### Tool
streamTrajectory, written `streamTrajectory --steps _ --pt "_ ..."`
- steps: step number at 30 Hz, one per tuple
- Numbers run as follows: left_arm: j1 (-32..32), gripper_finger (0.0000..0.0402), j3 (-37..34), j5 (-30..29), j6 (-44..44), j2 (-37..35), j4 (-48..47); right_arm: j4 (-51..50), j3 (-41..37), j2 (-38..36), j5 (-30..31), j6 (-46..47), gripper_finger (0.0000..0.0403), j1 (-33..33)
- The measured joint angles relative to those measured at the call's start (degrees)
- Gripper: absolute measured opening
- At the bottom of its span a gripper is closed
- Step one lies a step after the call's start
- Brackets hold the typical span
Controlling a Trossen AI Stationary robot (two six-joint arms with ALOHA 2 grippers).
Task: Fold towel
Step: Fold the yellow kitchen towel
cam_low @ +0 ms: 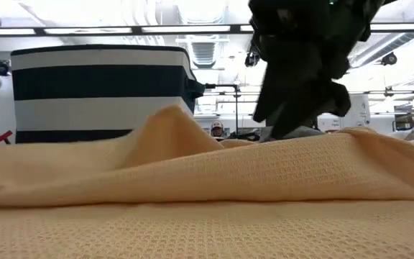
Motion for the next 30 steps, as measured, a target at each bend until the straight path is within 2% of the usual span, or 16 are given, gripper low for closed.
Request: streamTrajectory --steps 6,10,20,23,27,30 --pt "-0.51 0.0000 -0.04 10.62 -3.42 0.81 -0.38 -17.63 1.40 -0.04 7.31 5.27 0.0208 -0.09" --pt "-0.68 0.0000 -0.04 12.93 -3.68 0.63 -0.28 -19.26 0.48 -0.04 6.01 4.06 0.0204 -0.38" --pt "-0.70 0.0000 -0.04 12.95 -3.89 0.96 -0.19 -15.44 -1.44 -0.02 -0.45 2.03 0.0198 -4.89" --pt "-0.70 0.0000 -0.04 12.51 -3.62 0.97 -0.15 -11.00 -2.27 -0.02 -2.28 -0.32 0.0189 -7.20" --pt "-0.70 0.0000 -0.04 12.29 -3.61 1.27 -0.19 -2.86 -2.53 0.00 -2.81 -5.16 0.0160 -8.53" --pt "-0.70 0.0000 -0.04 12.07 -3.66 1.27 -0.18 3.96 -2.53 0.00 -6.58 -9.10 0.0120 -8.47"
